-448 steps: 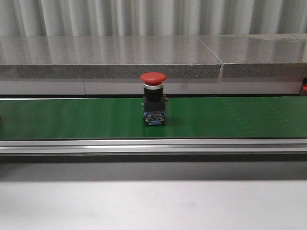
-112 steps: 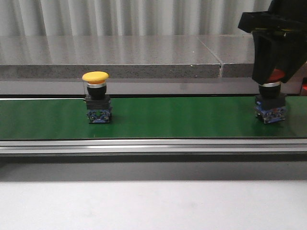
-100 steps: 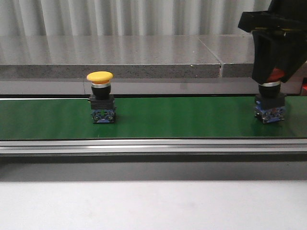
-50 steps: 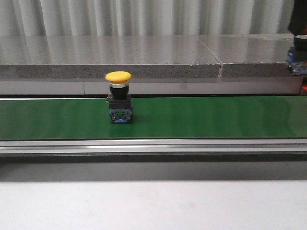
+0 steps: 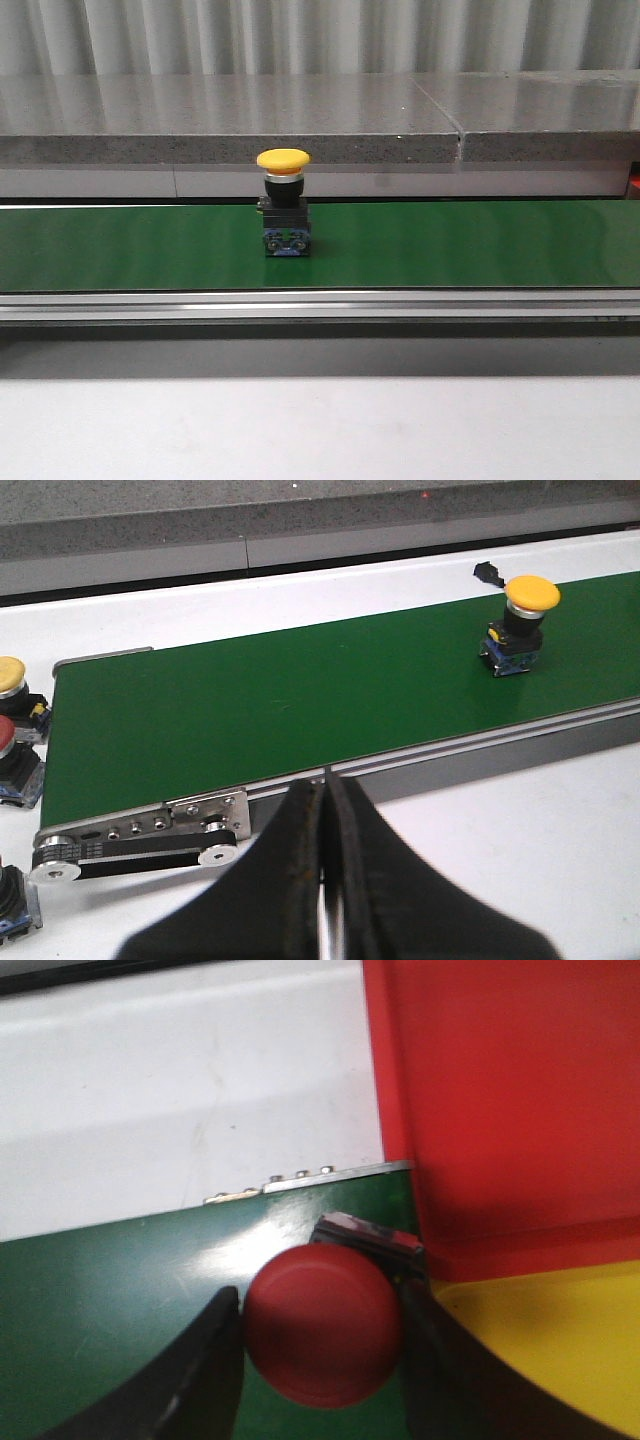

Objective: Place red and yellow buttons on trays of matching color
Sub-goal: 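Carry the red button into the red tray and open the right gripper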

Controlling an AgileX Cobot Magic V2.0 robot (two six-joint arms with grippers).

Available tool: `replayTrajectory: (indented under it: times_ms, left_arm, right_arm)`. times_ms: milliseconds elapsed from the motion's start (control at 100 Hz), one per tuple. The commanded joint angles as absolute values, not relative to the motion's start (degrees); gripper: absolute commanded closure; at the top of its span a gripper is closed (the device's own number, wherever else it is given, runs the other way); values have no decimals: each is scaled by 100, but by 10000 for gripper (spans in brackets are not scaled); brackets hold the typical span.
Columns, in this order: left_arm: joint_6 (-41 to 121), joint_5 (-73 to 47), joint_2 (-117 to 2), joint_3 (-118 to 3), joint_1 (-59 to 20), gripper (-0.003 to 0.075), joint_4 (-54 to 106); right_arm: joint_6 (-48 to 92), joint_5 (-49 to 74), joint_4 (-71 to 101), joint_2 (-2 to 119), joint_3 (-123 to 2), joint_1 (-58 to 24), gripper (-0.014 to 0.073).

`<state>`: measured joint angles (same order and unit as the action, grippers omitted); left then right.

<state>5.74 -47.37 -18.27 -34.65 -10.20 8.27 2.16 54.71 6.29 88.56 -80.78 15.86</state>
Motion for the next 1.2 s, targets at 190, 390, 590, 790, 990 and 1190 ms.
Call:
replayTrajectory:
  times_ms: [190, 390, 590, 790, 990, 1190]
  left_arm:
    - [588, -4355, -1886, -3615, -1069, 741, 920]
    - [588, -4355, -1886, -3615, -1069, 741, 920]
    - [588, -4355, -1886, -3615, -1069, 741, 920]
    - [588, -4355, -1886, -3615, -1069, 741, 920]
    - [588, -4355, -1886, -3615, -1069, 741, 920]
    - [588, -4355, -1886, -3615, -1069, 741, 920]
  right_arm:
    - [-116, 5230, 758, 9120, -8413, 2233, 401]
    - [-116, 5282, 1337, 9723, -8842, 2402, 401]
    - [-116, 5186, 1436, 10402, -9397, 2408, 401]
    - [-116, 5058, 1436, 10952, -9936, 2408, 401]
    - [-116, 4899, 1450, 11275, -10085, 2408, 401]
    - [-116, 4602, 1450, 11520, -10085, 2408, 401]
